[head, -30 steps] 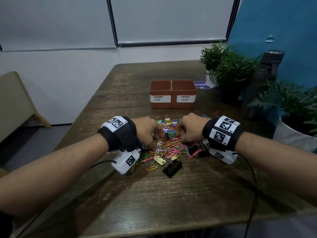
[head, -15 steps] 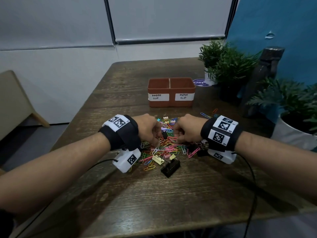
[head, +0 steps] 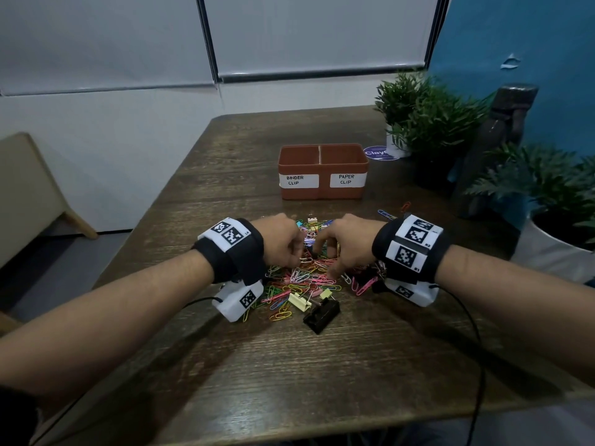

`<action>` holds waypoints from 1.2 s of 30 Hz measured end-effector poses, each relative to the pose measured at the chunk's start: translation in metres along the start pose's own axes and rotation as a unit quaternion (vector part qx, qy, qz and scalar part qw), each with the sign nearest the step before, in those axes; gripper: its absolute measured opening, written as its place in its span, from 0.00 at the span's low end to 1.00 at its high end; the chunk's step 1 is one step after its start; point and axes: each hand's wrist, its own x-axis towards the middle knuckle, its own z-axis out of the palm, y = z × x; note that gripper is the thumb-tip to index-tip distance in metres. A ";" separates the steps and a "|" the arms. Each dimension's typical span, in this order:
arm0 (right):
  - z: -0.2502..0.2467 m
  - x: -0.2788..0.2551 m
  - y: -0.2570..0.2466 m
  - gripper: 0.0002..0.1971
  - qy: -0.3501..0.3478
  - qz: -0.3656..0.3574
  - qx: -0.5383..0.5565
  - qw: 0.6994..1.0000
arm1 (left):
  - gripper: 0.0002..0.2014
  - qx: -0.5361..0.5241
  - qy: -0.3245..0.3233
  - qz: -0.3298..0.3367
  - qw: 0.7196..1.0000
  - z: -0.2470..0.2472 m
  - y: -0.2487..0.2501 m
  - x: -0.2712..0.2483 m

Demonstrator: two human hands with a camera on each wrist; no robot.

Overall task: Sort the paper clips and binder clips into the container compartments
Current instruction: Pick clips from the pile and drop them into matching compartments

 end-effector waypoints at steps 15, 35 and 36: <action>-0.018 -0.006 0.026 0.12 0.087 -0.018 0.140 0.986 | 0.11 -0.243 0.092 -0.007 0.966 -0.041 -0.035 -0.030; -0.006 0.003 0.028 0.12 0.019 0.163 0.635 0.755 | 0.09 -0.024 -0.006 0.084 0.996 0.006 -0.019 -0.013; -0.006 0.003 0.028 0.12 0.027 0.161 0.639 0.752 | 0.09 -0.020 0.002 0.086 0.996 0.006 -0.019 -0.013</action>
